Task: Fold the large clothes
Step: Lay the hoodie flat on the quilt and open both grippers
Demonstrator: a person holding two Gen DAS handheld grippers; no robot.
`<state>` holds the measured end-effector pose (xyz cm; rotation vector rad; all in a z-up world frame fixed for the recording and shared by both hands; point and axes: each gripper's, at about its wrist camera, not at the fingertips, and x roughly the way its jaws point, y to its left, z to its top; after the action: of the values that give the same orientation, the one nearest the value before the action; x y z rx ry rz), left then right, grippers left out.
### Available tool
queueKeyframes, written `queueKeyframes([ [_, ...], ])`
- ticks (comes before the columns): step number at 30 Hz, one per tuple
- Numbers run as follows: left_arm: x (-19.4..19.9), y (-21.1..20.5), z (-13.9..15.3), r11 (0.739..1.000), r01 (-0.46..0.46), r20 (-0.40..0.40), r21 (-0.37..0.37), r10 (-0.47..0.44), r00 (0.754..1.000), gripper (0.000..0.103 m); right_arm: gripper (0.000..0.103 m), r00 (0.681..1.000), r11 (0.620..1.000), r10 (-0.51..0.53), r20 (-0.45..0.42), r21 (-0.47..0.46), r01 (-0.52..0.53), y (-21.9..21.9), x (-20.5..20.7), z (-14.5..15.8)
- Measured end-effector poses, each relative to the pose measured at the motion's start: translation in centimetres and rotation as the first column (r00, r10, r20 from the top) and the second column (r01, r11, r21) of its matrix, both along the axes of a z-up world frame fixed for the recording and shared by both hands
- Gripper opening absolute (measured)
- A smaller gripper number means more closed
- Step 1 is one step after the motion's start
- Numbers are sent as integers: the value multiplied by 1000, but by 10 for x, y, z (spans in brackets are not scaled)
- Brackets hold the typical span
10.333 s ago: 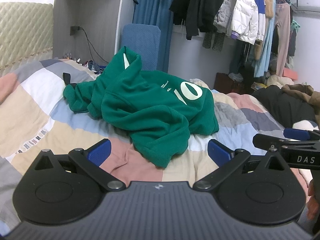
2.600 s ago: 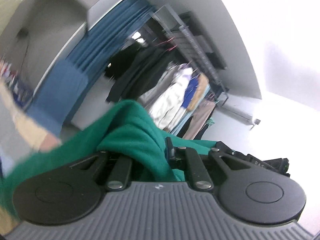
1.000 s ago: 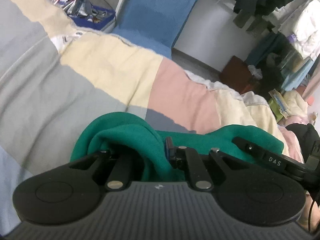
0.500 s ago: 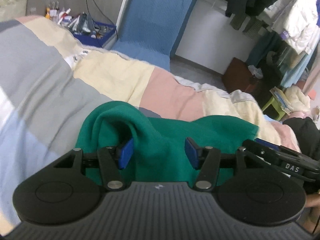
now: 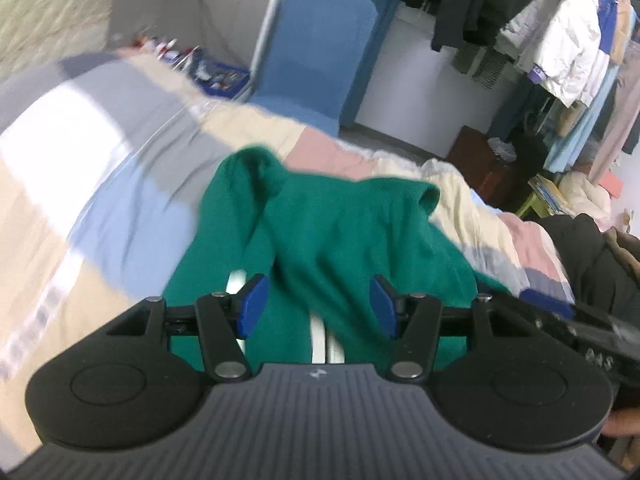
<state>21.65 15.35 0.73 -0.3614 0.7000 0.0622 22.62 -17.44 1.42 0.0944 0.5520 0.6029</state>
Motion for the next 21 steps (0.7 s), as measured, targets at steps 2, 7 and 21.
queueKeyframes([
  [2, -32, -3, -8, 1000, -26, -29, -5, 26, 999, 62, 68, 1000, 1000, 21, -16, -20, -21, -2, -32, -5],
  [7, -90, -4, -34, 998, -70, -73, 2, 70, 995, 62, 68, 992, 994, 72, -104, -75, -80, 1, -101, -33],
  [21, -138, 21, -82, 978, -205, -184, -33, 195, 963, 69, 76, 880, 997, -77, -468, -19, 77, -20, -114, -108],
])
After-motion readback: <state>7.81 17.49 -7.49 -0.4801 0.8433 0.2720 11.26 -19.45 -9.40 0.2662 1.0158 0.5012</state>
